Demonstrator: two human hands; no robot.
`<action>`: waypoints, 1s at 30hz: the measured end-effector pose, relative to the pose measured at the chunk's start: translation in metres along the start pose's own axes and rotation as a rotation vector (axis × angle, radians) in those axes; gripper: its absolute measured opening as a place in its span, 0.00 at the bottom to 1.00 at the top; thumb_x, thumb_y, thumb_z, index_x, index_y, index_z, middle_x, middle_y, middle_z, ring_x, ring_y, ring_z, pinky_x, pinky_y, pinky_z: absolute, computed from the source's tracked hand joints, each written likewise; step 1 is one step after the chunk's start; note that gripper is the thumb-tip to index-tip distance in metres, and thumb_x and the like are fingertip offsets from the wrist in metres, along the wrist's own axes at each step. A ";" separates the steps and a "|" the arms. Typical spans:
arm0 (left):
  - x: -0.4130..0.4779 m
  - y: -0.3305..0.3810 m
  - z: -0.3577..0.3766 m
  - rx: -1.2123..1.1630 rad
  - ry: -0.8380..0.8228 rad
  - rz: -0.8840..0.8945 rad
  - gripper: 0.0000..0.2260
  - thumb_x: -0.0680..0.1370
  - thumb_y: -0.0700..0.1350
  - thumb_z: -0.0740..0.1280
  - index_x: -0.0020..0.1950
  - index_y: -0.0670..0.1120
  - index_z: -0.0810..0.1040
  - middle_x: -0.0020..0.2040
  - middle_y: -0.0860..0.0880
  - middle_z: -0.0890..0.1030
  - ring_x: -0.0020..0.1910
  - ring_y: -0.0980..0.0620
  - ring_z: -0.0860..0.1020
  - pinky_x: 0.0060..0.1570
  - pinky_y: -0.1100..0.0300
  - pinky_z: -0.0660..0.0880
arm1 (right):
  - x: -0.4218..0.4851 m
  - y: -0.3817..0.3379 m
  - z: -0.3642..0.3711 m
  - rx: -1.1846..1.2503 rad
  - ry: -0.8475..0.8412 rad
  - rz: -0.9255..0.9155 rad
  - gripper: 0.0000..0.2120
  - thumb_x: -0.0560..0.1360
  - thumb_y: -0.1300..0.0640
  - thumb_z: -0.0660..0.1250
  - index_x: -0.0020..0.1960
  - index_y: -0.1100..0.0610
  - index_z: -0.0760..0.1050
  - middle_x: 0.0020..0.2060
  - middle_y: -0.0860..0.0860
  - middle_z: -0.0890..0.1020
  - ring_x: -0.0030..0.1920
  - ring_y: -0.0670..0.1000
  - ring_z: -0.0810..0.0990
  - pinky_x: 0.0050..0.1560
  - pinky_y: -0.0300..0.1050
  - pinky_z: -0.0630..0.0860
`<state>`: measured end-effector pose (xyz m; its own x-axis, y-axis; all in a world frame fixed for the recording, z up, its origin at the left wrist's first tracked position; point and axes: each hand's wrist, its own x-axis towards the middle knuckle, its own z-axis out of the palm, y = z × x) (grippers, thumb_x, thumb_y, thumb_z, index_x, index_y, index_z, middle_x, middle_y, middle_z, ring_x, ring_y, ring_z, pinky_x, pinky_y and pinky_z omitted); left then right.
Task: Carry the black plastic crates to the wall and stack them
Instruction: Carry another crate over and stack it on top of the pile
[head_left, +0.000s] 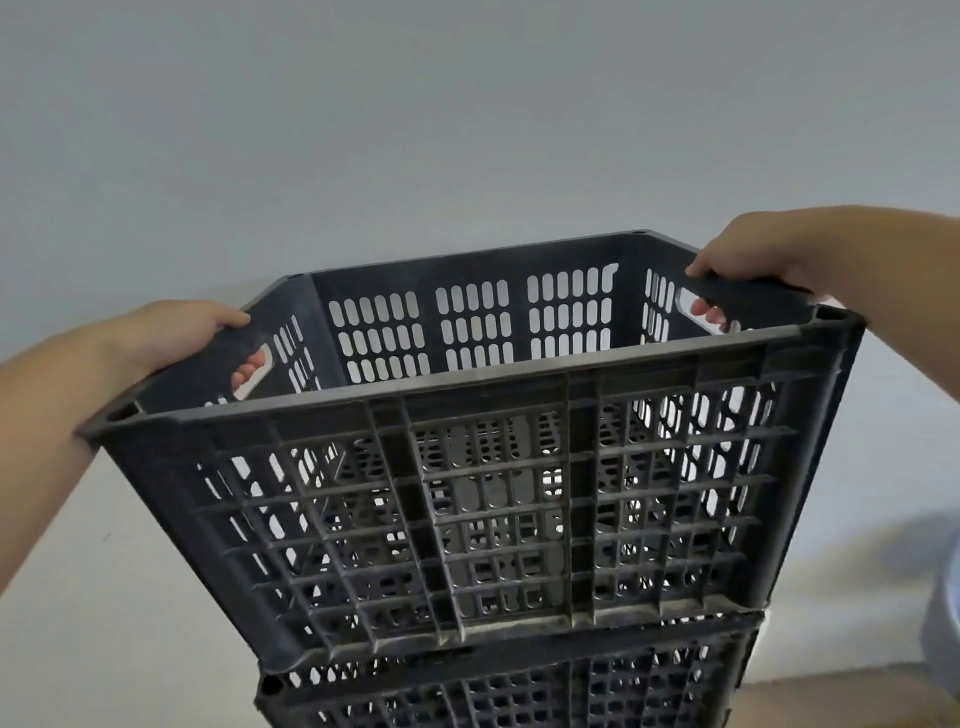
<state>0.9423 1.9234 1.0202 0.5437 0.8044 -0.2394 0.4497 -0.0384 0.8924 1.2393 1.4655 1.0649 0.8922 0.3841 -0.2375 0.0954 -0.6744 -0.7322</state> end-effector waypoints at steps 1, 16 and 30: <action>-0.009 0.002 0.003 0.010 0.004 0.012 0.22 0.80 0.53 0.63 0.64 0.38 0.76 0.46 0.38 0.80 0.39 0.42 0.80 0.46 0.46 0.77 | -0.001 0.000 -0.001 -0.002 0.012 -0.004 0.15 0.83 0.54 0.59 0.59 0.66 0.73 0.32 0.59 0.84 0.26 0.54 0.81 0.27 0.46 0.79; -0.118 -0.071 0.005 -0.536 -0.250 0.190 0.16 0.74 0.60 0.71 0.48 0.49 0.88 0.46 0.47 0.87 0.42 0.46 0.86 0.44 0.52 0.82 | -0.043 0.110 0.009 0.807 -0.227 -0.284 0.24 0.79 0.42 0.61 0.67 0.55 0.78 0.58 0.56 0.82 0.52 0.55 0.82 0.53 0.54 0.79; -0.197 -0.135 0.078 -0.545 -0.048 0.419 0.34 0.81 0.70 0.48 0.72 0.50 0.77 0.66 0.43 0.82 0.67 0.42 0.79 0.69 0.37 0.68 | -0.071 0.148 0.080 0.959 -0.020 -0.425 0.26 0.79 0.40 0.53 0.59 0.54 0.82 0.56 0.56 0.85 0.55 0.57 0.84 0.56 0.60 0.78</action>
<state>0.8298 1.7236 0.9165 0.6305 0.7590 0.1622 -0.2192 -0.0263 0.9753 1.1548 1.3890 0.9228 0.8589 0.4887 0.1534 0.0014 0.2973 -0.9548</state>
